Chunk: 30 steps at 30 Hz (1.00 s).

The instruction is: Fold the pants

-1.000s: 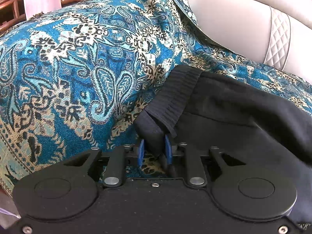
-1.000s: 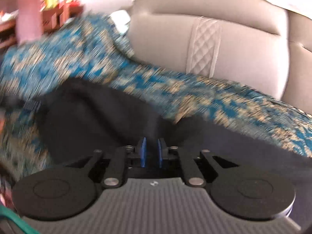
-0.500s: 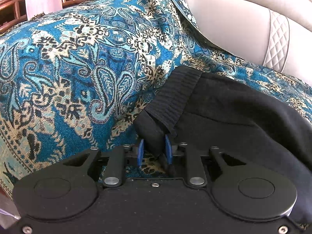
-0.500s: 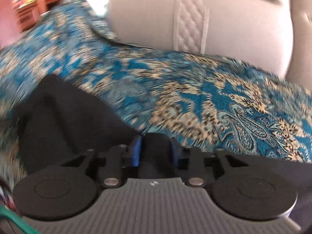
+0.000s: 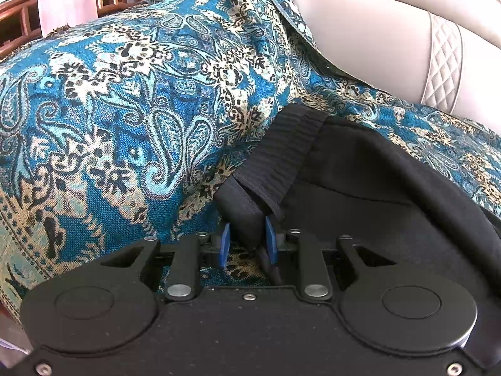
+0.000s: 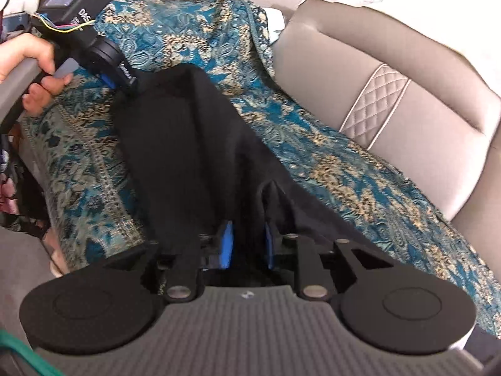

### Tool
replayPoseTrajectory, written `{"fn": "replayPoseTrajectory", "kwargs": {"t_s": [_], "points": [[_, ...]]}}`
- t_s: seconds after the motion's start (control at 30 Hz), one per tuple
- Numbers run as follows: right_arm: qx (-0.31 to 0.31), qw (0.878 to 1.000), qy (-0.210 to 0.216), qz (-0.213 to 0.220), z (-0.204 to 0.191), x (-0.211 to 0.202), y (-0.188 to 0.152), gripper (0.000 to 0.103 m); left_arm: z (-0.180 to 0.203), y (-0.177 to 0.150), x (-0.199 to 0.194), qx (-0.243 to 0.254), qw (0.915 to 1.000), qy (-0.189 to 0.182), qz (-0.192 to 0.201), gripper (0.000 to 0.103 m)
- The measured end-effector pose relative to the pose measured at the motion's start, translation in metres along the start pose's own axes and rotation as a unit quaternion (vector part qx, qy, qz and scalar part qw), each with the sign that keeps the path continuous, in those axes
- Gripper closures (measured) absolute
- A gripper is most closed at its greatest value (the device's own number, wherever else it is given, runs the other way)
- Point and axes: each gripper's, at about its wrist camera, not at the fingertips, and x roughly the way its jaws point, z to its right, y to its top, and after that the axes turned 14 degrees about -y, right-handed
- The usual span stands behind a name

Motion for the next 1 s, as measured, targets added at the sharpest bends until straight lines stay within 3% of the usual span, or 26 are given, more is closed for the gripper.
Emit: {"fn": "replayPoseTrajectory", "kwargs": {"t_s": [0.17, 0.23, 0.27, 0.4, 0.53, 0.57, 0.6, 0.63, 0.67, 0.77, 0.93, 1.0], "points": [[0.094, 0.994, 0.048, -0.026, 0.023, 0.005, 0.008, 0.042, 0.0, 0.0, 0.0, 0.001, 1.0, 0.0, 0.001, 0.08], [0.198, 0.974, 0.09, -0.061, 0.045, 0.021, 0.009, 0.041, 0.001, 0.0, 0.0, 0.003, 1.0, 0.001, 0.002, 0.08], [0.252, 0.959, 0.107, -0.08, 0.056, 0.03, 0.007, 0.04, 0.001, 0.0, 0.0, 0.003, 1.0, 0.001, 0.002, 0.08], [0.467, 0.86, 0.144, -0.15, 0.099, 0.071, -0.009, 0.04, 0.0, -0.001, -0.001, 0.002, 1.0, -0.001, 0.003, 0.08], [0.574, 0.774, 0.156, -0.218, 0.114, 0.106, -0.017, 0.04, 0.001, -0.002, -0.001, 0.005, 1.0, 0.0, 0.006, 0.08], [0.589, 0.76, 0.155, -0.227, 0.117, 0.112, -0.016, 0.05, 0.001, -0.003, -0.001, 0.005, 1.0, 0.0, 0.007, 0.08], [0.596, 0.755, 0.151, -0.229, 0.118, 0.116, -0.014, 0.059, 0.001, -0.003, -0.001, 0.006, 0.9999, 0.001, 0.008, 0.08], [0.598, 0.755, 0.138, -0.23, 0.121, 0.121, -0.01, 0.085, 0.001, -0.004, -0.002, 0.007, 0.9999, 0.0, 0.009, 0.08], [0.591, 0.763, 0.12, -0.231, 0.124, 0.124, -0.005, 0.096, 0.001, -0.004, -0.002, 0.007, 0.9999, 0.0, 0.01, 0.08], [0.571, 0.793, 0.081, -0.197, 0.137, 0.131, 0.01, 0.098, 0.0, -0.005, -0.003, 0.006, 0.9999, -0.003, 0.012, 0.08], [0.487, 0.869, -0.029, -0.082, 0.16, 0.128, 0.048, 0.101, -0.001, -0.005, -0.003, 0.004, 0.9999, -0.007, 0.013, 0.08], [0.474, 0.877, -0.053, -0.062, 0.171, 0.14, 0.057, 0.1, -0.001, -0.005, -0.003, 0.006, 0.9999, -0.007, 0.014, 0.08]]}}
